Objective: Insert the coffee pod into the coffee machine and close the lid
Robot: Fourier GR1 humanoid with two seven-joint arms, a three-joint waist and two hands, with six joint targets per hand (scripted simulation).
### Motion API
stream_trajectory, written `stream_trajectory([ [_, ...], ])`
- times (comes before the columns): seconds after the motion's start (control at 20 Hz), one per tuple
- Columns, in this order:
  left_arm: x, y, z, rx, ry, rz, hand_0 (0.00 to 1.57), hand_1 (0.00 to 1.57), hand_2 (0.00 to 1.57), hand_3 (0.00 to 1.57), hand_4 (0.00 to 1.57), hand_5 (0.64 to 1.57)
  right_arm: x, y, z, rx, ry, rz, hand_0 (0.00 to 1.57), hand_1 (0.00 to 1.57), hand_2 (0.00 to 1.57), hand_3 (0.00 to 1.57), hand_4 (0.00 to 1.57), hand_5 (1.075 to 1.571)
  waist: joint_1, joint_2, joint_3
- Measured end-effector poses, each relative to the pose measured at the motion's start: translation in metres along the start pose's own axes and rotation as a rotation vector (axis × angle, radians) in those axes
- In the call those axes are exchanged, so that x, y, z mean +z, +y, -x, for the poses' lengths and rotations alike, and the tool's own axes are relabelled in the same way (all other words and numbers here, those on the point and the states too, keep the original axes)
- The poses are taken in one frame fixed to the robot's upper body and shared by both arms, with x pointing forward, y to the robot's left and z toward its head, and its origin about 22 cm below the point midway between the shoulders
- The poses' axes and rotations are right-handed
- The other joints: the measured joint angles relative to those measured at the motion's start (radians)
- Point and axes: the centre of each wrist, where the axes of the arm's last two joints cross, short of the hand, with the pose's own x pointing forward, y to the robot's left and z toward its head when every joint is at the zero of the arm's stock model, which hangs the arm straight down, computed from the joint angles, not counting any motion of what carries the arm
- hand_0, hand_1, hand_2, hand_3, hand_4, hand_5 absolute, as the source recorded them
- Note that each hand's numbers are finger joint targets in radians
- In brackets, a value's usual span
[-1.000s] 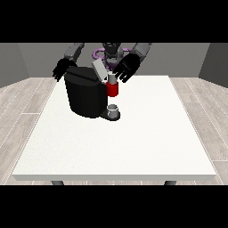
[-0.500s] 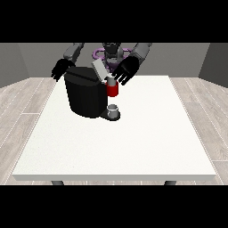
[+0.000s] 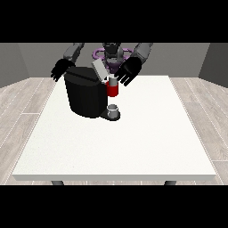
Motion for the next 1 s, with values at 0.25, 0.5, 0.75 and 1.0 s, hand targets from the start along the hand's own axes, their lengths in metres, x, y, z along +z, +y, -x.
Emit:
stream_trajectory([
  [0.25,-0.003,-0.003,-0.004,0.001,0.014,0.000,1.20,1.20,1.24,1.14,0.47,1.571,-0.003,0.006,-0.005,0.002,-0.007,-0.009,0.00,0.00,0.00,0.00,0.43,1.571,-0.008,0.012,0.0000],
  [0.5,-0.003,-0.009,-0.007,-0.003,-0.007,0.021,1.15,1.15,1.18,1.02,0.45,1.571,-0.004,-0.007,0.002,0.007,0.001,0.018,0.00,0.00,0.00,0.00,0.40,1.571,0.012,0.014,0.0004],
  [0.75,-0.003,-0.003,-0.007,-0.026,-0.013,0.019,1.06,1.06,1.11,0.94,0.39,1.571,-0.006,-0.002,-0.002,0.001,-0.011,0.017,0.00,0.00,0.00,0.00,0.44,1.571,0.011,0.020,0.0001],
  [1.0,-0.002,0.003,-0.003,-0.045,-0.022,0.006,1.07,1.07,1.12,0.97,0.36,1.571,-0.004,0.005,-0.002,0.000,-0.024,0.010,0.00,0.00,0.00,0.00,0.46,1.571,0.010,0.025,0.0003],
])
